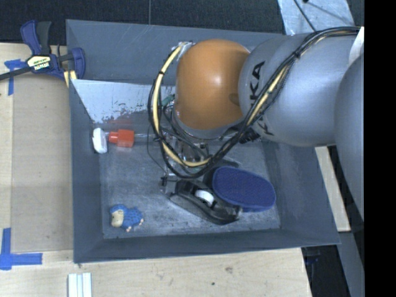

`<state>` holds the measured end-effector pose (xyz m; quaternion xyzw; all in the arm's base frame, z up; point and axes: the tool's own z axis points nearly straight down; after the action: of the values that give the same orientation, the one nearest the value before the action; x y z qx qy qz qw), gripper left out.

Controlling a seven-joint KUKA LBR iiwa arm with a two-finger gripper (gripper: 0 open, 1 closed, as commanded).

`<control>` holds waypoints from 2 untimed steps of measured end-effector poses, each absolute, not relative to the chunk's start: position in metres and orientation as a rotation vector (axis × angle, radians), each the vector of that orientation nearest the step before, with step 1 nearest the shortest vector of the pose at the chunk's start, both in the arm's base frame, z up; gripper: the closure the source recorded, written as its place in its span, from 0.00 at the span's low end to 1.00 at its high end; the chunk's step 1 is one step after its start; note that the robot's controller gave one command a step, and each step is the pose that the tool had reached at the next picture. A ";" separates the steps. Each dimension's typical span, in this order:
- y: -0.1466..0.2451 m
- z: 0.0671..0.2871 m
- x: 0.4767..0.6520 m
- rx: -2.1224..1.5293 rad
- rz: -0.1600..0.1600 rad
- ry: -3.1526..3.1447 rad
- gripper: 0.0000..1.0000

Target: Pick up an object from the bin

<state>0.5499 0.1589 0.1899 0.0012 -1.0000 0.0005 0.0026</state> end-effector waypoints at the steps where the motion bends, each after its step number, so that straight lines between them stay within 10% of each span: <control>1: 0.136 0.198 0.546 0.322 0.001 -3.125 0.00; 2: 0.041 0.126 0.552 0.482 0.005 -3.101 0.00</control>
Offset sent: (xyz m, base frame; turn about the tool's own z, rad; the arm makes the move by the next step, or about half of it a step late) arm -0.0052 -0.0218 0.0080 -0.2039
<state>0.5522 0.0410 0.1263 0.1535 -0.9882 0.0016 0.0015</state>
